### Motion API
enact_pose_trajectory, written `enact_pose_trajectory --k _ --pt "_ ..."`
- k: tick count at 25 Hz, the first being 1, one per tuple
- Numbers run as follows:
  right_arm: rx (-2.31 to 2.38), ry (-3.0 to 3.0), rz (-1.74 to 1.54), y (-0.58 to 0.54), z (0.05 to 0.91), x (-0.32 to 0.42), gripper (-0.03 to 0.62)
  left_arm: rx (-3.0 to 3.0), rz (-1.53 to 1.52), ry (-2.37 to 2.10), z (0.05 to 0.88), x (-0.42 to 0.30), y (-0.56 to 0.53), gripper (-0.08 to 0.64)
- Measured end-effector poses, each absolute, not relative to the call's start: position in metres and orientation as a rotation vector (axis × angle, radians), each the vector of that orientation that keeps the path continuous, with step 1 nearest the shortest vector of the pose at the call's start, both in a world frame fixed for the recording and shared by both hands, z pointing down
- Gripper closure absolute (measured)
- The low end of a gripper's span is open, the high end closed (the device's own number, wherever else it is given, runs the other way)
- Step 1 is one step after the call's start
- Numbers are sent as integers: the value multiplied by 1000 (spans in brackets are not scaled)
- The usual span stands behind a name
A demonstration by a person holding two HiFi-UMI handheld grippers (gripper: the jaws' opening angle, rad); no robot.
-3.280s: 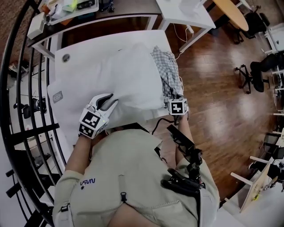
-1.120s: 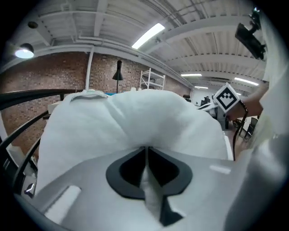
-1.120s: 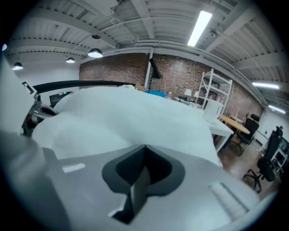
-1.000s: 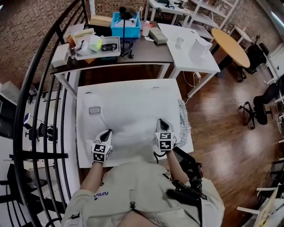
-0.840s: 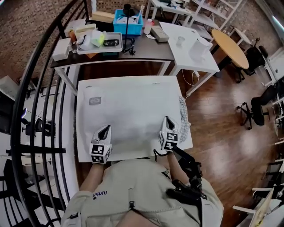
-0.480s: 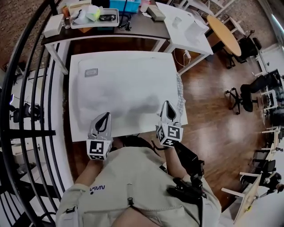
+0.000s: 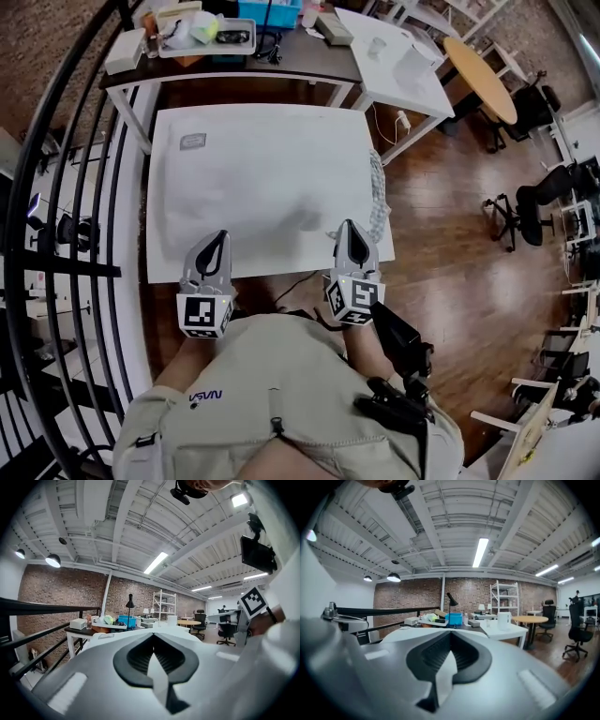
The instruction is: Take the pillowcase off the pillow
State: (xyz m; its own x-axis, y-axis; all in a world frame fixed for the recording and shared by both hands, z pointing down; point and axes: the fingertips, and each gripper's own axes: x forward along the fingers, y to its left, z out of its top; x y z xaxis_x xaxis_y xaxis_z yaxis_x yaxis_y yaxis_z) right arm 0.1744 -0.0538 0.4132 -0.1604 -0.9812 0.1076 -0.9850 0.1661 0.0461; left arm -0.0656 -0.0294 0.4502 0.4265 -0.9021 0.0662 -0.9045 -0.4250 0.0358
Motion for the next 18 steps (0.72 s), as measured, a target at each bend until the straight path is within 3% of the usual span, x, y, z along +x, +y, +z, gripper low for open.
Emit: enact_pose_trajectory --k 9,18 --pt "1876 -2407 65 -23 424 239 589 2497 98 -1782 453 4 17 560" --pt "1779 -2510 40 12 427 253 589 2413 121 -1941 451 18 76 560"
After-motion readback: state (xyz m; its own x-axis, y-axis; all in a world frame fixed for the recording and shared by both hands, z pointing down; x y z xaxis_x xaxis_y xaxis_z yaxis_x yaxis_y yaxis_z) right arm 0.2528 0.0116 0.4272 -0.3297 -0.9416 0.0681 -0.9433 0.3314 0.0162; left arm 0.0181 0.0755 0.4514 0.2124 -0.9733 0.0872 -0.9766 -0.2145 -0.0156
